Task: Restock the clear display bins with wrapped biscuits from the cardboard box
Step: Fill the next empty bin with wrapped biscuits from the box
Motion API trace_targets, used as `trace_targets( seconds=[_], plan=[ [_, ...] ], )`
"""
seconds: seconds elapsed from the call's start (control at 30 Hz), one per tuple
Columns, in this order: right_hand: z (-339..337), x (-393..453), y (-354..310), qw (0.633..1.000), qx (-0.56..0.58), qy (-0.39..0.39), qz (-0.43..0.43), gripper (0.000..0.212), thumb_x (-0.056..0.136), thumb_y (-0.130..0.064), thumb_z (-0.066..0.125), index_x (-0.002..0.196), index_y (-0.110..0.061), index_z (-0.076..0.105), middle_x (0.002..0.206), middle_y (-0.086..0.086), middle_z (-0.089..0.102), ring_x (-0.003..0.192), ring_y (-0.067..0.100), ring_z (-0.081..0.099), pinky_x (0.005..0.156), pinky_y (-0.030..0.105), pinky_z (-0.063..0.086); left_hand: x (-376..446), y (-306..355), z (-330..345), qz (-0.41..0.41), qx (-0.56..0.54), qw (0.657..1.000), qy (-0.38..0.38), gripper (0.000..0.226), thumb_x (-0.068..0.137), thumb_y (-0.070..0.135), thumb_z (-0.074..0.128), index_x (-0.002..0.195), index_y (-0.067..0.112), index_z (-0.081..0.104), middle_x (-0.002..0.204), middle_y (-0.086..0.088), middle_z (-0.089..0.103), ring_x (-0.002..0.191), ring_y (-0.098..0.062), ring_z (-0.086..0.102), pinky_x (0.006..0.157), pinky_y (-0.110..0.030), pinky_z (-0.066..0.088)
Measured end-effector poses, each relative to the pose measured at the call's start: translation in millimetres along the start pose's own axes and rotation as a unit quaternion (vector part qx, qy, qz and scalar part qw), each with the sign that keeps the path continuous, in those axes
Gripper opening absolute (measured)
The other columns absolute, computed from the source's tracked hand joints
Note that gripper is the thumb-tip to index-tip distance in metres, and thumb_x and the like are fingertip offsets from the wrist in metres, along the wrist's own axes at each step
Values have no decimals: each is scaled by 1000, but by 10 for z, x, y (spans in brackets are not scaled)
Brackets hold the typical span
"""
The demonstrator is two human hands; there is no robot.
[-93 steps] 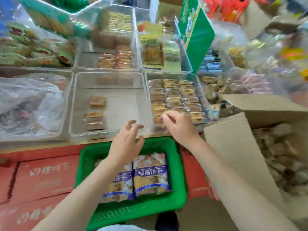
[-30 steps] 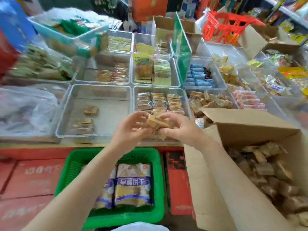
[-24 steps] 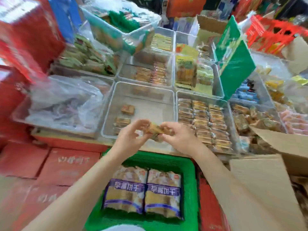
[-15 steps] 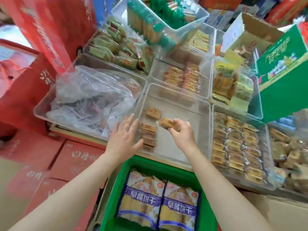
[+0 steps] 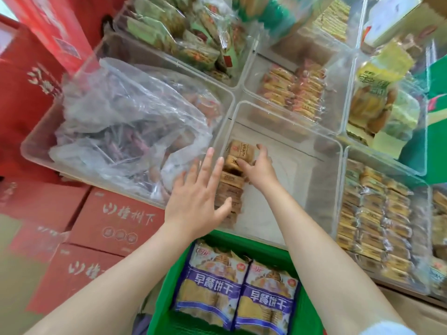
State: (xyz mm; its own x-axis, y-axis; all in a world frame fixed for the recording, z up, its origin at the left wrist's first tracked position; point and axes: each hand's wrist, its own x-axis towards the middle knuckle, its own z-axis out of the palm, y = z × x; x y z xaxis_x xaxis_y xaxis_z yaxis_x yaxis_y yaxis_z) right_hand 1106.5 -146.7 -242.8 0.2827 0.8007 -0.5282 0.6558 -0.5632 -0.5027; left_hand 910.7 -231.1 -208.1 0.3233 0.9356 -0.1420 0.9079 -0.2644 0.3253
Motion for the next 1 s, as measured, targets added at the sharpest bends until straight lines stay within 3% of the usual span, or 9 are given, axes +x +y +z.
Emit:
trace_targets(
  seconds=[0.1,0.23,0.37,0.5,0.6,0.73,0.8,0.9,1.0],
  plan=[
    [-57,112,18,999,-39,-10,-3,95,86,-45,74,158,-22,17,151,17,27,136,36,43,114,46,37,0,2,9,1,5,1000,7,88,93,67,32,162,18,10,169,-9,-2,148,-33,31,110,-53,39],
    [-155,250,78,992,-78,-77,-58,104,82,-47,79,160,-19,16,160,10,24,148,28,26,120,38,24,-3,5,19,6,13,1000,11,87,93,66,31,162,18,11,169,-9,-2,146,-33,33,109,-52,40],
    [-191,282,87,990,-57,-125,-35,118,72,-46,88,161,-24,14,130,5,54,124,21,53,107,36,43,-1,10,14,7,22,1000,14,86,93,65,30,162,16,12,169,-11,1,139,-35,42,104,-53,44],
    [-156,295,51,986,-103,-123,-41,96,66,-56,88,146,-29,44,137,8,48,129,28,49,107,42,45,0,6,12,8,21,1000,12,86,93,65,30,162,17,10,169,-10,-1,141,-35,40,105,-52,43],
    [-176,263,-1,988,-105,-105,-51,83,67,-50,89,136,-28,49,140,7,40,133,28,41,109,43,42,1,-2,10,7,17,1000,11,86,93,65,29,162,18,9,169,-9,-3,143,-34,37,107,-52,43],
    [-180,113,-70,990,-78,-68,-95,62,77,-34,86,124,-18,49,117,0,60,110,22,57,84,33,45,-1,8,9,8,14,1000,13,85,93,63,31,162,18,9,169,-9,-2,142,-34,37,106,-52,43],
    [-91,3,-52,980,-122,-2,-156,53,88,-25,75,132,-15,47,124,6,59,116,26,53,92,38,45,-6,11,14,6,15,1000,16,85,93,62,33,162,18,9,169,-10,-1,141,-34,39,105,-52,44],
    [98,-127,78,960,-165,19,-224,48,101,-19,54,147,-14,44,132,15,48,126,32,41,107,46,39,-7,10,18,4,14,1000,21,85,93,61,35,162,18,11,169,-10,1,140,-35,41,104,-52,45],
    [201,-157,193,984,-106,10,-146,44,106,-34,41,150,-34,41,141,18,38,134,36,32,112,49,33,-7,10,22,5,11,1000,21,85,93,60,36,162,18,10,169,-10,1,140,-34,40,104,-52,45]
  ],
)
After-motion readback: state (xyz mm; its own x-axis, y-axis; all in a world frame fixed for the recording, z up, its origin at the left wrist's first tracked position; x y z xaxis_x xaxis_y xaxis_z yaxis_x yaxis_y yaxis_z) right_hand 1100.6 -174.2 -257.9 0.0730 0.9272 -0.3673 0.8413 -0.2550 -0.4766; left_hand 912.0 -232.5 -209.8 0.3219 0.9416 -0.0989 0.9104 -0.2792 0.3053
